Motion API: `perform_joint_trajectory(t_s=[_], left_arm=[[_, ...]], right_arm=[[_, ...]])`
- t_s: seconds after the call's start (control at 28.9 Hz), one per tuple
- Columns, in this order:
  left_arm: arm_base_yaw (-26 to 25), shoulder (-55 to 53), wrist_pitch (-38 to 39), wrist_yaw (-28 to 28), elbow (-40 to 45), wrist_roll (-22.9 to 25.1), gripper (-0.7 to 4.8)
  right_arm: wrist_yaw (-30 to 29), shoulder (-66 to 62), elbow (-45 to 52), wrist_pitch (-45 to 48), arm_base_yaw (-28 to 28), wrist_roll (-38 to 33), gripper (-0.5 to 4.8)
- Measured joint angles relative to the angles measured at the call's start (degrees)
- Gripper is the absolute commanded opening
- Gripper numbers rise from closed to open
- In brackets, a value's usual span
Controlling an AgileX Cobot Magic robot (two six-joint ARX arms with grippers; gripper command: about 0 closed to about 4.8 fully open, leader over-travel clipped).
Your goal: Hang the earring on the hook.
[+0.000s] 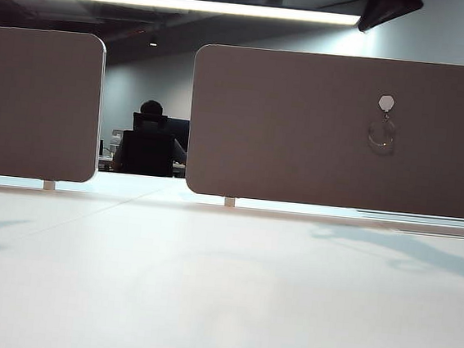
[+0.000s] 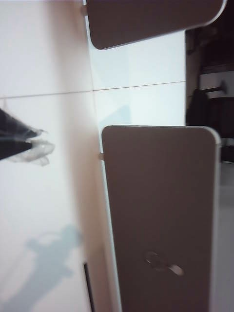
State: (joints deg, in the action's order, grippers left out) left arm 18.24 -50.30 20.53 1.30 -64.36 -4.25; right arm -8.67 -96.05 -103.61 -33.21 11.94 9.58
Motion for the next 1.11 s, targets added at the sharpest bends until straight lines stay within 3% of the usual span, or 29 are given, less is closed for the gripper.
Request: perform_joint_trajectory(t_s=[0.28, 0.48, 0.66, 0.76, 0.9, 1.11], left_arm=[[0.07, 20.26, 4.66, 0.37, 4.87, -0.50, -0.06], [0.07, 34.91, 7.58, 2.78, 14.67, -0.55, -0.06], [0.07, 45.94, 1.07, 3.02, 24.98, -0.55, -0.06], [0.07, 49.92, 0.02, 3.23, 30.62, -0.87, -0.06], [0.07, 49.86, -0.35, 4.72, 36.79, -4.92, -0.06], [0.07, 49.70, -8.66, 5.11, 47.23, -5.75, -0.06]], right_arm=[[-2.08, 29.94, 27.36, 11.85, 2.27, -4.02, -0.06], [-3.58, 47.56, 43.69, 10.93, 4.00, -6.16, -0.06], [-3.91, 61.13, 55.74, 12.50, 4.74, -9.25, -0.06], [-3.52, 67.58, 64.48, 13.62, 4.76, -9.79, -0.06], [-3.61, 74.95, 74.47, 14.60, 5.66, -10.01, -0.06], [-6.54, 82.64, 87.54, 20.87, 7.13, -11.74, -0.06]])
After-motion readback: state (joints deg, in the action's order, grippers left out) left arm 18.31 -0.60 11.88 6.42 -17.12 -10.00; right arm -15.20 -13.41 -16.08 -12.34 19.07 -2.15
